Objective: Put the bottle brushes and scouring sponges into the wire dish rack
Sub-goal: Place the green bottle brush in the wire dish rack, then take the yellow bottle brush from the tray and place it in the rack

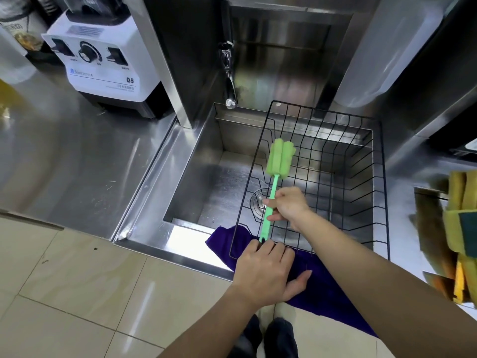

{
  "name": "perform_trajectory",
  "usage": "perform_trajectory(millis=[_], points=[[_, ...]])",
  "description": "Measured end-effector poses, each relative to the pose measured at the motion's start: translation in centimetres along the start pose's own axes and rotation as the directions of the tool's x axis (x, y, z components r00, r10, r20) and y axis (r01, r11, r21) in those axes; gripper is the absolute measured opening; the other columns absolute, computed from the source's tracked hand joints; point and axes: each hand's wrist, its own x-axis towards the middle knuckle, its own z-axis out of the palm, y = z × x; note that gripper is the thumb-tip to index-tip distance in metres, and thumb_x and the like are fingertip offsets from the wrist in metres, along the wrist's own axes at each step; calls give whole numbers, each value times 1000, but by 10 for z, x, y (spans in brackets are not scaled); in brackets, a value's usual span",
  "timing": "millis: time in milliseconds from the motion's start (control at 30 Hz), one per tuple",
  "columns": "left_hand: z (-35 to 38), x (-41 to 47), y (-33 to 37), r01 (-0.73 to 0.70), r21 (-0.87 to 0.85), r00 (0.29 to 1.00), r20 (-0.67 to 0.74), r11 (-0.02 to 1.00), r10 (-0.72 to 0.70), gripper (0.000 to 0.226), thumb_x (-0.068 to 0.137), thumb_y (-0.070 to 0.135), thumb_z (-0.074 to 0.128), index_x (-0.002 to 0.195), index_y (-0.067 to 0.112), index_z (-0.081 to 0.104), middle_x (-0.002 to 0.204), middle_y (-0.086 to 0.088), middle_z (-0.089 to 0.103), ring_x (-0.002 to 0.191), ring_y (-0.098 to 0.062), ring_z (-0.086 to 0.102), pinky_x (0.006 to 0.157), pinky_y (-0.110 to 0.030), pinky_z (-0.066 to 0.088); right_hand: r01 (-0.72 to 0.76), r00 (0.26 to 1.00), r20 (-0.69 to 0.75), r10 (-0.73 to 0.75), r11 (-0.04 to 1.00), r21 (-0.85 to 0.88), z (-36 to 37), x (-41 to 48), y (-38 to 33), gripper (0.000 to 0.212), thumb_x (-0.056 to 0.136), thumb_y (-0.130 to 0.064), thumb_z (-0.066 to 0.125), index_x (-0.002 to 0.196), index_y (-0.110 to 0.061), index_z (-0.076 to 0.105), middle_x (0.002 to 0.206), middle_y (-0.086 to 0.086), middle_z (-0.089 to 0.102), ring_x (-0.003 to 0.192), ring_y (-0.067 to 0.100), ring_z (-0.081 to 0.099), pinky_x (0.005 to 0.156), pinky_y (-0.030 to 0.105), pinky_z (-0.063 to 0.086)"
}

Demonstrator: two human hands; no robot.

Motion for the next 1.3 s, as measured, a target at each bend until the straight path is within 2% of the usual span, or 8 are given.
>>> perform_trajectory(millis=[233, 367, 733, 833, 967, 1033, 1167, 1300], points=[[-1, 0, 0, 5, 6, 1000, 18, 1000, -5, 45, 89, 53, 45, 67, 15, 57, 62, 1, 54, 58, -17, 48, 57, -30, 33, 113, 985, -37, -166, 801, -588, -2, -5, 2, 53, 82, -56, 58, 54, -16, 39, 53, 1, 49, 57, 24, 53, 50, 28, 36], [-1, 1, 0, 12, 2, 1000, 13, 1000, -12, 44, 88, 52, 47, 66, 15, 56, 61, 1, 53, 57, -18, 47, 56, -30, 33, 155, 982, -18, -190, 848, -507, -8, -9, 5, 56, 85, -61, 48, 57, -13, 42, 61, 7, 57, 64, 29, 59, 63, 36, 49], [-2, 1, -3, -16, 15, 1000, 26, 1000, 15, 49, 94, 49, 39, 64, 14, 57, 60, 0, 54, 54, -20, 49, 53, -31, 36, 182, 952, -171, -254, 919, -350, -79, -32, 8, 21, 90, -30, 50, 76, -15, 57, 77, 8, 64, 72, 27, 60, 79, 41, 55], [-4, 5, 5, -32, 9, 994, 109, 999, 31, 50, 94, 49, 38, 67, 12, 59, 64, -2, 56, 57, -23, 52, 56, -34, 40, 203, 907, -297, -298, 928, -312, -107, -44, 13, 21, 91, -24, 49, 73, -16, 57, 70, 6, 64, 66, 26, 61, 76, 44, 57], [-3, 24, 40, -73, 3, 969, 238, 997, 70, 52, 89, 55, 37, 73, 11, 60, 63, -5, 57, 57, -26, 53, 57, -36, 43, 246, 786, -505, -357, 930, -274, -141, -67, 22, 15, 93, -21, 50, 87, -13, 61, 82, 11, 67, 84, 31, 65, 81, 45, 54], [1, 33, 61, -94, -11, 957, 275, 995, 94, 53, 89, 56, 36, 76, 11, 62, 65, -6, 58, 58, -27, 54, 56, -36, 44, 222, 722, -589, -361, 929, -297, -157, -79, 30, 18, 92, -20, 49, 93, -10, 64, 91, 14, 69, 91, 32, 63, 82, 41, 52], [9, 36, 79, -158, -45, 945, 283, 986, 164, 56, 87, 58, 35, 75, 11, 62, 66, -7, 59, 56, -27, 56, 53, -36, 45, 92, 789, -560, -253, 950, -298, -186, -90, 65, 17, 90, -14, 51, 92, -6, 66, 92, 15, 67, 96, 34, 62, 82, 36, 47], [13, 34, 78, -186, -37, 952, 242, 982, 189, 52, 87, 57, 38, 73, 11, 60, 65, -6, 57, 57, -26, 55, 52, -35, 44, -9, 741, -625, -246, 927, -375, -200, -102, 104, 22, 89, -9, 51, 106, 2, 60, 110, 21, 64, 105, 39, 58, 85, 39, 46]])
